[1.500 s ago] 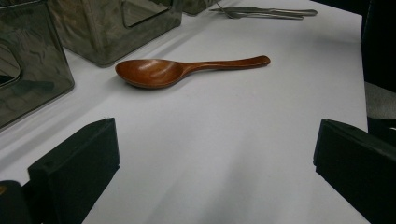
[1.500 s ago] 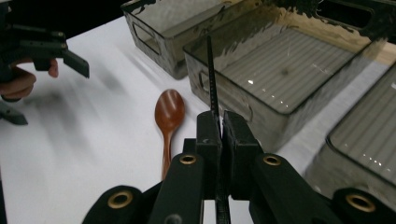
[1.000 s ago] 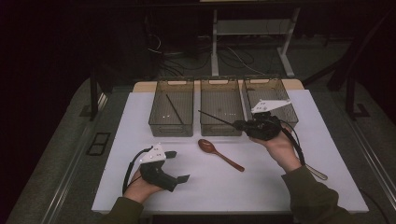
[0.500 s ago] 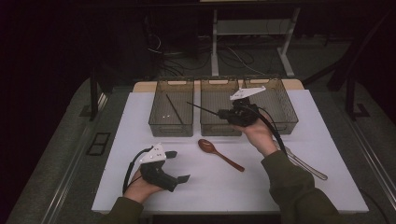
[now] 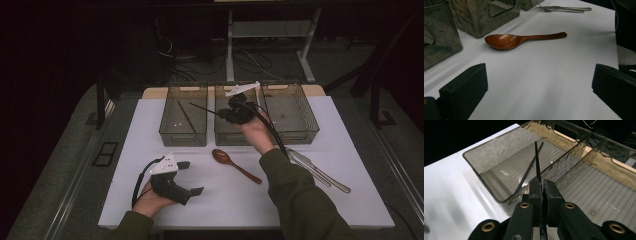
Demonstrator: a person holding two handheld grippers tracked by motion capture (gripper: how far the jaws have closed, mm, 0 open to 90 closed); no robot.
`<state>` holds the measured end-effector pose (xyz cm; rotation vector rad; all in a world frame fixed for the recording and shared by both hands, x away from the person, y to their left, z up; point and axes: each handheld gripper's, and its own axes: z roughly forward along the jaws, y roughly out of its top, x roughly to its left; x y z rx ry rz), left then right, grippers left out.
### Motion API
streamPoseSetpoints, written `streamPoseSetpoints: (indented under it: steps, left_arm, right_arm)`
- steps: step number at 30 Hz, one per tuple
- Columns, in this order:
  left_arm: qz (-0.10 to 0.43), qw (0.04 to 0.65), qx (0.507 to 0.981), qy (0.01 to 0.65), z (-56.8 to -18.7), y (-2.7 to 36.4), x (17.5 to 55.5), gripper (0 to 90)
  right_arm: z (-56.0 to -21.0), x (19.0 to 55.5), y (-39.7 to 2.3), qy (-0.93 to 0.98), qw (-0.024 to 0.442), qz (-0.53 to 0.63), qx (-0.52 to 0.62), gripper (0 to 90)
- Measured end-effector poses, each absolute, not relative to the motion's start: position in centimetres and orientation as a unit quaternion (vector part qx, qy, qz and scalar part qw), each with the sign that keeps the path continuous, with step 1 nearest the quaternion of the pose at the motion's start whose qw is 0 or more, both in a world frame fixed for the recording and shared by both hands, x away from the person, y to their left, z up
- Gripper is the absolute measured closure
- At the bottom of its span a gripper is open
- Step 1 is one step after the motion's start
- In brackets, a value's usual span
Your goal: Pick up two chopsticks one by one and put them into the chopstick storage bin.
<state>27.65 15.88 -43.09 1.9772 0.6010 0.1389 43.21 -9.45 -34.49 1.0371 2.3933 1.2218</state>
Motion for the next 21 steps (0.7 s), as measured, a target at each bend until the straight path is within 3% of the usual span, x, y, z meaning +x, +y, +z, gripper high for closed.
streamPoseSetpoints:
  steps: [21]
  left_arm:
    - [0.064,0.507,0.827,0.235,-43.0,15.6,27.6,0.0]
  right_arm:
    - [-36.3,48.1,-1.4,0.844,0.132,0.36,0.376,84.6]
